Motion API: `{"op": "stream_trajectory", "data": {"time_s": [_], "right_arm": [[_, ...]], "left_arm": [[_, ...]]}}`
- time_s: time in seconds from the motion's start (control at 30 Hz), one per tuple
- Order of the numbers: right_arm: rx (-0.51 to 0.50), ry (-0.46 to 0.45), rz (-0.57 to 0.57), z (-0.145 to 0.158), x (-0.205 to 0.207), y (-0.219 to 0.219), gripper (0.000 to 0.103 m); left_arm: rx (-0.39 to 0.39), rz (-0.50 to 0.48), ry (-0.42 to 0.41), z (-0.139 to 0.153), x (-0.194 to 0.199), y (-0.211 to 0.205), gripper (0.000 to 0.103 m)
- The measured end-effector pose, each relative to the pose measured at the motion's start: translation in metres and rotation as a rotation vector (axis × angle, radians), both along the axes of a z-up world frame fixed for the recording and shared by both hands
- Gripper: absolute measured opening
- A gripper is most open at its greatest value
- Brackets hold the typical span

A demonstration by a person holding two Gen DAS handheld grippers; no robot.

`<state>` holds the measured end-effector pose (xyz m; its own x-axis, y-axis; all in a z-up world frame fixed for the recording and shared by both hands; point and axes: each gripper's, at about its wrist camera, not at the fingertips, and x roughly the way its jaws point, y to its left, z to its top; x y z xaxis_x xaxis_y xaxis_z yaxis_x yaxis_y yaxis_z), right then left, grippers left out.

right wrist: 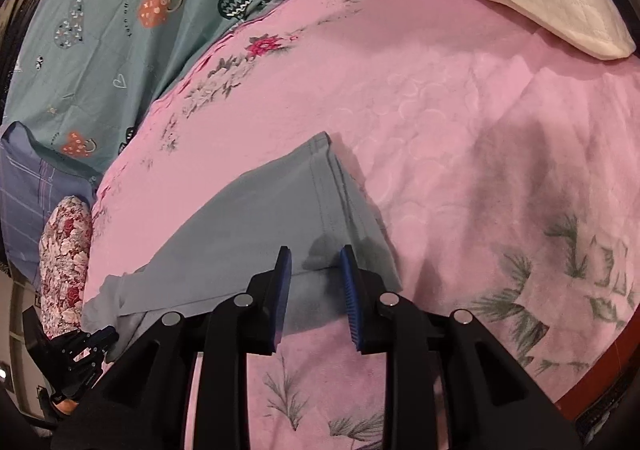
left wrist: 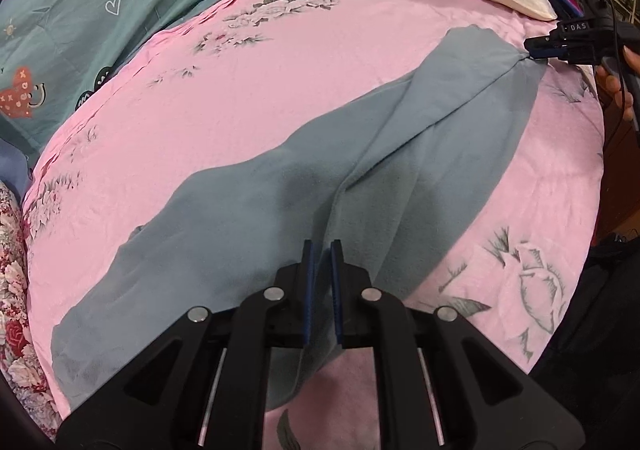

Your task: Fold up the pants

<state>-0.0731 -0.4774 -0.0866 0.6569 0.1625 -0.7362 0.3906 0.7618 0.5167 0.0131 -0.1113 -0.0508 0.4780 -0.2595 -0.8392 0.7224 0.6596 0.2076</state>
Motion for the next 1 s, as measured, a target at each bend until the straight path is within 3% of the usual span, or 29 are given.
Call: {"op": "stream_trajectory", "data": {"time_s": [0.37, 0.47, 0.6, 0.67, 0.73, 0.8, 1.0], "right_arm": [[0.066, 0.062, -0.040, -0.011, 0.013, -0.011, 0.028], [0.045, 0.027, -0.042, -0.008, 0.013, -0.011, 0.006], [0.024, -0.074, -0.028, 0.013, -0.002, -0.010, 0.003], [0.012, -0.098, -0.044, 0.023, -0.014, -0.014, 0.003], [-0.001, -0.105, -0.055, 0.028, -0.023, -0.018, 0.003], [0.000, -0.104, -0.087, 0.027, -0.029, -0.025, 0.003], [0.007, -0.120, -0.083, 0.030, -0.023, -0.026, 0.003]], "left_arm": [[-0.007, -0.003, 0.006, -0.006, 0.003, -0.003, 0.013], [-0.015, -0.002, 0.013, -0.006, 0.003, 0.000, 0.013], [-0.031, -0.009, 0.028, -0.003, -0.001, 0.004, 0.014], [-0.042, -0.025, 0.024, 0.003, -0.006, 0.005, 0.018], [-0.051, -0.049, 0.012, 0.007, -0.012, 0.004, 0.031], [-0.045, -0.081, -0.002, 0.008, -0.019, -0.002, 0.038], [-0.011, -0.133, 0.017, -0.005, -0.030, -0.018, 0.040]]}}
